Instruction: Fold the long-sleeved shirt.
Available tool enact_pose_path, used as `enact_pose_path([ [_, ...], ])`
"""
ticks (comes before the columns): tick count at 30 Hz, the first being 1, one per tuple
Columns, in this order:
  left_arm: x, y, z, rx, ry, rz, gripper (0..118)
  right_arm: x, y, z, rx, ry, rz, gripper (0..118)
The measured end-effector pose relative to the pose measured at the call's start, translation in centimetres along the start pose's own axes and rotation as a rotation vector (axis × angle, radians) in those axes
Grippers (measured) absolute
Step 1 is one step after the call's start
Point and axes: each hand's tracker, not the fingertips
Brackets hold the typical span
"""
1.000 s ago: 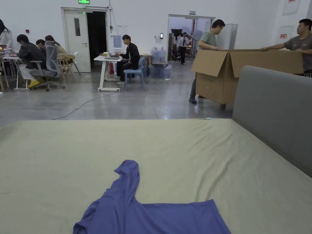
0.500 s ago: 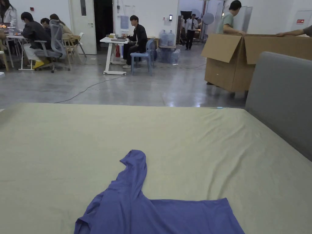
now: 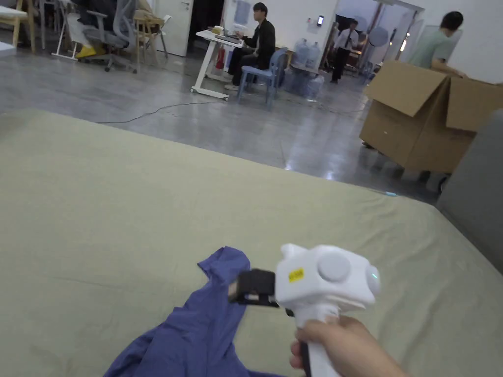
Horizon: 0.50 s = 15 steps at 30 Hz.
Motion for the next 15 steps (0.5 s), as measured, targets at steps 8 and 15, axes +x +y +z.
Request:
enact_pose_path([
  [8,-4.1,-0.6,-4.6,-0.014,0.090,0.004,0,0.1,14.0,-16.3,-0.081,-0.300,-0.055,114],
  [15,-2.5,-1.0,-4.9,-0.020,0.069,-0.129,0,1.1,13.7,-22.5,-0.184,-0.302,-0.048,66],
])
